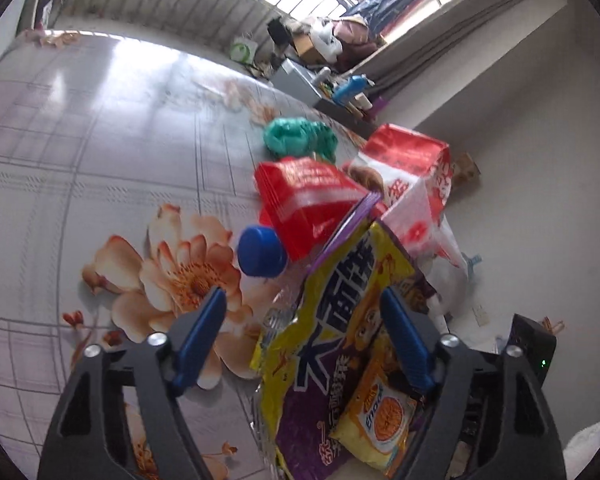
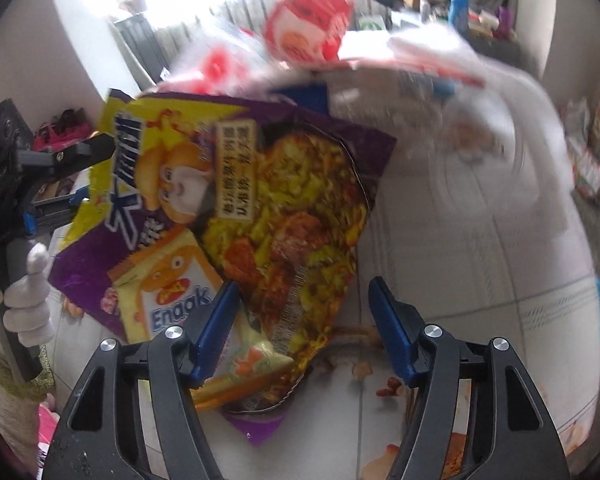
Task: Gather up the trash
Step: 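Grasp the purple noodle bag with the left gripper while the right gripper grasps the Enaak pack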
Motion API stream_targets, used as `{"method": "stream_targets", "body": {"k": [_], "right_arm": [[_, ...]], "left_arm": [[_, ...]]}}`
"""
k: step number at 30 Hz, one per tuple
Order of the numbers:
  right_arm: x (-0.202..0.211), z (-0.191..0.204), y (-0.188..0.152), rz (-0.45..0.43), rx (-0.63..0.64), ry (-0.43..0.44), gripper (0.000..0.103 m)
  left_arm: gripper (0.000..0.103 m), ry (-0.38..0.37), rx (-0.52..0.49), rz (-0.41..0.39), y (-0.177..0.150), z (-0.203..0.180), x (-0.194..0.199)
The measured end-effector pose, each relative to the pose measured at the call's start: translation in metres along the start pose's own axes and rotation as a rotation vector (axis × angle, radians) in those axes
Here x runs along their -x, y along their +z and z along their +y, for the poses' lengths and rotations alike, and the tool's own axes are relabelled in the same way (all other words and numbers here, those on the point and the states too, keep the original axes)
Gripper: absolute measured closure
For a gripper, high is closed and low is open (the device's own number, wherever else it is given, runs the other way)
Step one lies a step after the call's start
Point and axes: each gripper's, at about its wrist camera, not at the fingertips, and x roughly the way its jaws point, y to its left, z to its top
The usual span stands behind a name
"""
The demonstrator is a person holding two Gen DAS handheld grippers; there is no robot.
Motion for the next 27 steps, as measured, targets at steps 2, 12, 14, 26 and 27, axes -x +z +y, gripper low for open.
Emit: {"method": "stream_targets", "body": {"k": [2, 12, 14, 26, 27], "right_arm": [[-0.003, -0.002, 0.002, 0.004, 0.012, -0.007, 0.04], [-0.005, -0.005, 0.004, -0.014, 0.023, 0.008, 0.04], [0.002, -0.013, 0.001, -0.011, 0.001, 0.042, 0.04], [0.072, -0.09, -0.015, -0.053, -0.17, 0.19, 0.04], [0.075, -0.097, -0.017, -0.034, -0.191, 0.222, 0.043]], "left_arm": [[0.041, -0.049, -0.008, 0.018, -0.008, -0.003, 0.003], [0.057, -0.187, -0.123, 0.077, -0.041, -0.042, 0.029], [0.072, -0.099, -0.132, 0.123, -0.048, -0.045, 0.022], [0.094, 0.124, -0.125, 0.15, -0.091, -0.064, 0.022], [0.094, 0.135, -0.127, 0.154, -0.095, -0.066, 0.021]]}}
